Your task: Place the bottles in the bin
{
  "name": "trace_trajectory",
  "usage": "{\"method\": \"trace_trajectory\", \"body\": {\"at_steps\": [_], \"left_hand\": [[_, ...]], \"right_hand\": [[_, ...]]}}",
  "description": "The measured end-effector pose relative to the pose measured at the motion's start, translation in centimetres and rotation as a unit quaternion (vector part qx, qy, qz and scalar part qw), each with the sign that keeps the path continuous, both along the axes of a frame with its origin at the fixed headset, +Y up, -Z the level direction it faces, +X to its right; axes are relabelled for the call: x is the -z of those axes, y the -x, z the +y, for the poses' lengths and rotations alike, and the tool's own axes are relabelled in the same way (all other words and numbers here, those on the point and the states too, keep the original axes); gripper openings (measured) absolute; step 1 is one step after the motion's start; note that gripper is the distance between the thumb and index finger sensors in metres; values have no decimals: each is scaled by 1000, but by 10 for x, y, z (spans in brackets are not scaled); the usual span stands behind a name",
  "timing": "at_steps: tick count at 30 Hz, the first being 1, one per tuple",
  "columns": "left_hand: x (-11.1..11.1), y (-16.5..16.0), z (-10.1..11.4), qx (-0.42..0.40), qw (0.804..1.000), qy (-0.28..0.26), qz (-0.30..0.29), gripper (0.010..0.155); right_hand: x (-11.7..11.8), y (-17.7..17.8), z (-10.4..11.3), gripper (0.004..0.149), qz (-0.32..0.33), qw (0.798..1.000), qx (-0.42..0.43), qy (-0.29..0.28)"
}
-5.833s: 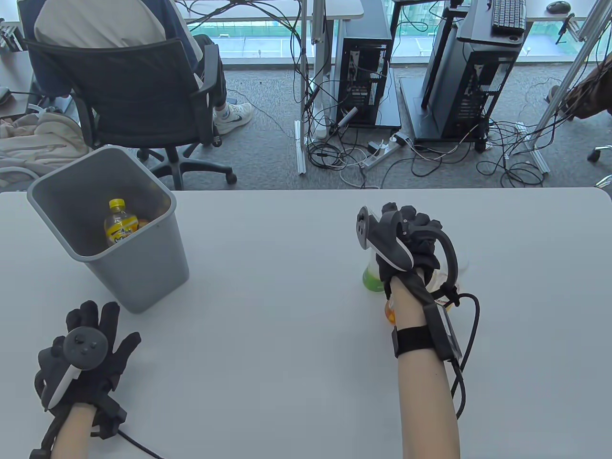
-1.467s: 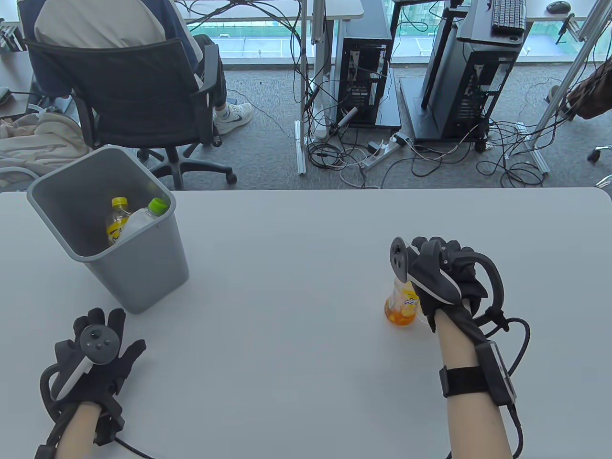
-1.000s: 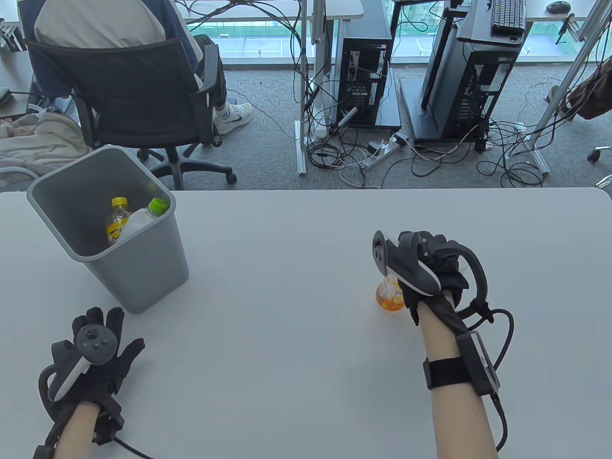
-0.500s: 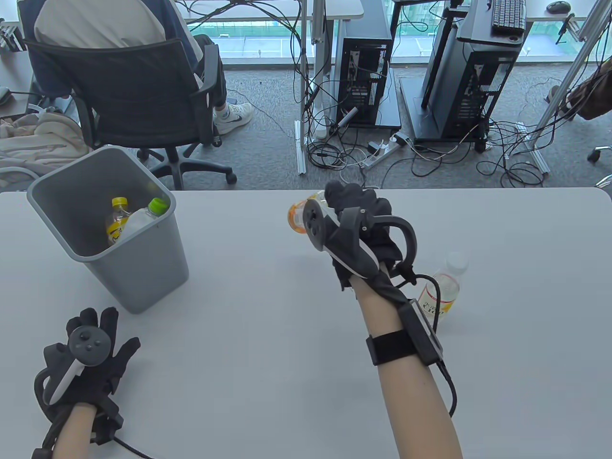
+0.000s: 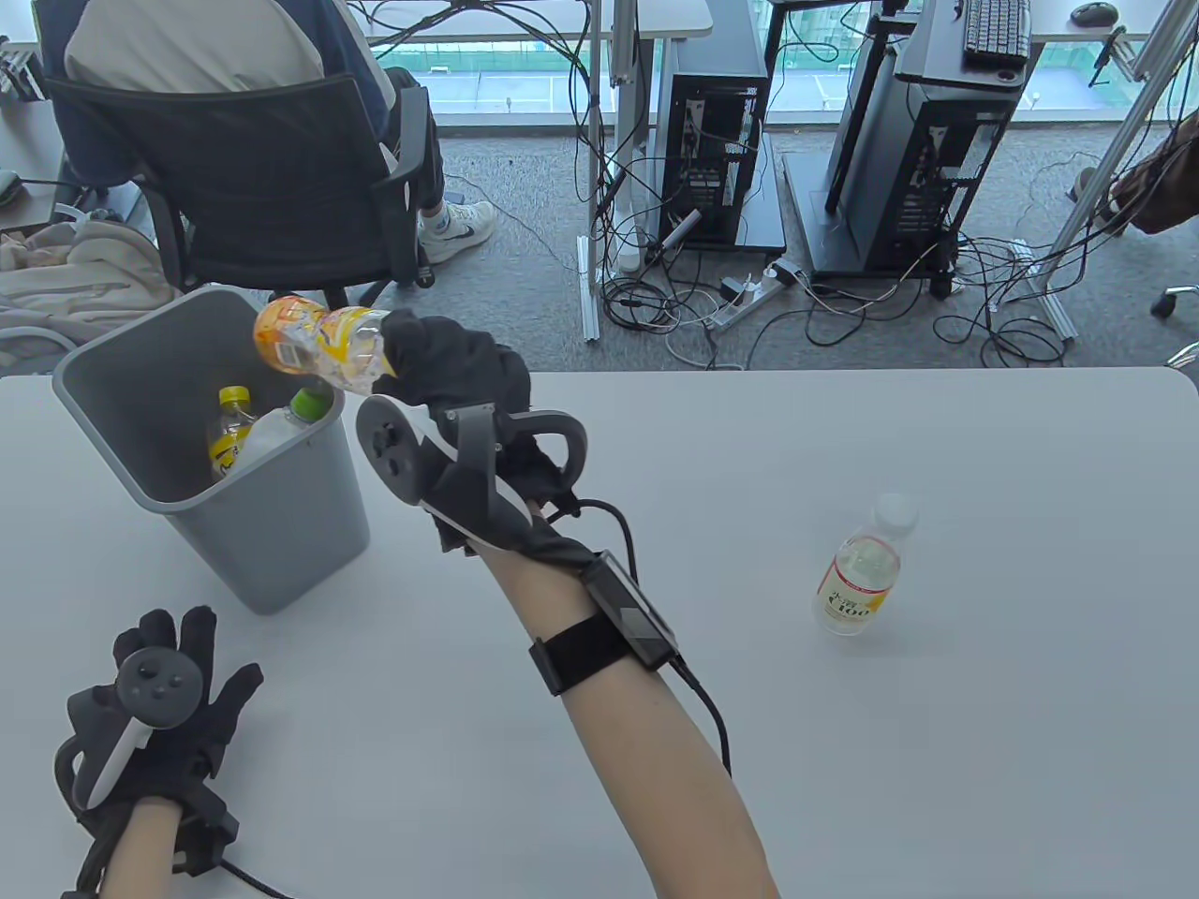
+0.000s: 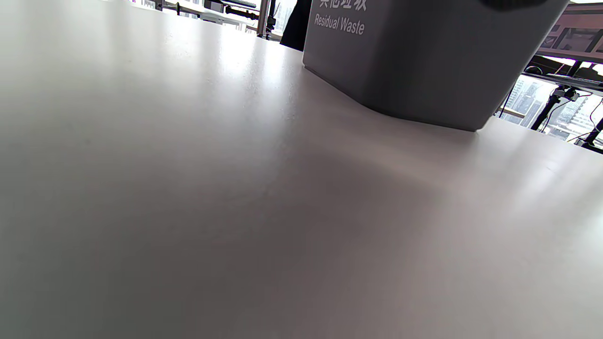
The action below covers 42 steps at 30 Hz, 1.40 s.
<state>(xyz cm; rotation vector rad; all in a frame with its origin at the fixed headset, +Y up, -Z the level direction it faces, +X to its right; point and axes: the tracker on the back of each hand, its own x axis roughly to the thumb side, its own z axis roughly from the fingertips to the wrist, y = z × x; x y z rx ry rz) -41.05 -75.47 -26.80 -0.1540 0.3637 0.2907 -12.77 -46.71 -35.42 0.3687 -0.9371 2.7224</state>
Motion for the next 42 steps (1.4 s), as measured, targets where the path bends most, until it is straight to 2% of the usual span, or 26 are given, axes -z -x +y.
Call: {"method": "trace_trajectory", "body": {"at_steps": [5,10,13,15,18,22,26,28,30,31,33,38,42], "left_hand": [[-1,-1,1,2,1000,6,2,84],[-1,-1,1,-1,1000,7,3,84],[-1,-1,1,-1,1000,6,2,84],[-1,-1,1,0,1000,5,1,85],[-1,-1,1,1,1000,5,0,84],[-1,-2,1,2,1000,5,-2,84],[0,-2,1,3,1000,6,-4,84],[0,-2,1,3,1000,8,-5,84],[0,-2,0,2,1000,13,-5,84],[1,-2,0,1,1000,16,-5,84],[2,-2,-1,1,1000,21,-6,84],[6,-6,-3,9,999,35,-16,84],[9,-8,-5,12,999,47,-22,84]], "right_hand": [[2,37,-16,58,24,999,-1,22],[7,58,-35,59,38,998,21,51],[11,62,-45,69,78,992,25,95],[12,56,-49,68,73,994,14,81],[16,41,-51,66,52,996,-45,60],[23,4,-57,65,15,992,-116,38],[36,-56,-65,65,-63,978,-195,48],[41,-84,-68,65,-105,968,-219,69],[45,-122,-73,66,-186,953,-221,97],[48,-149,-80,67,-229,941,-211,135],[50,-182,-88,69,-267,925,-197,187],[43,-264,-107,74,-346,887,-178,248],[33,-311,-115,80,-376,862,-144,309]]}}
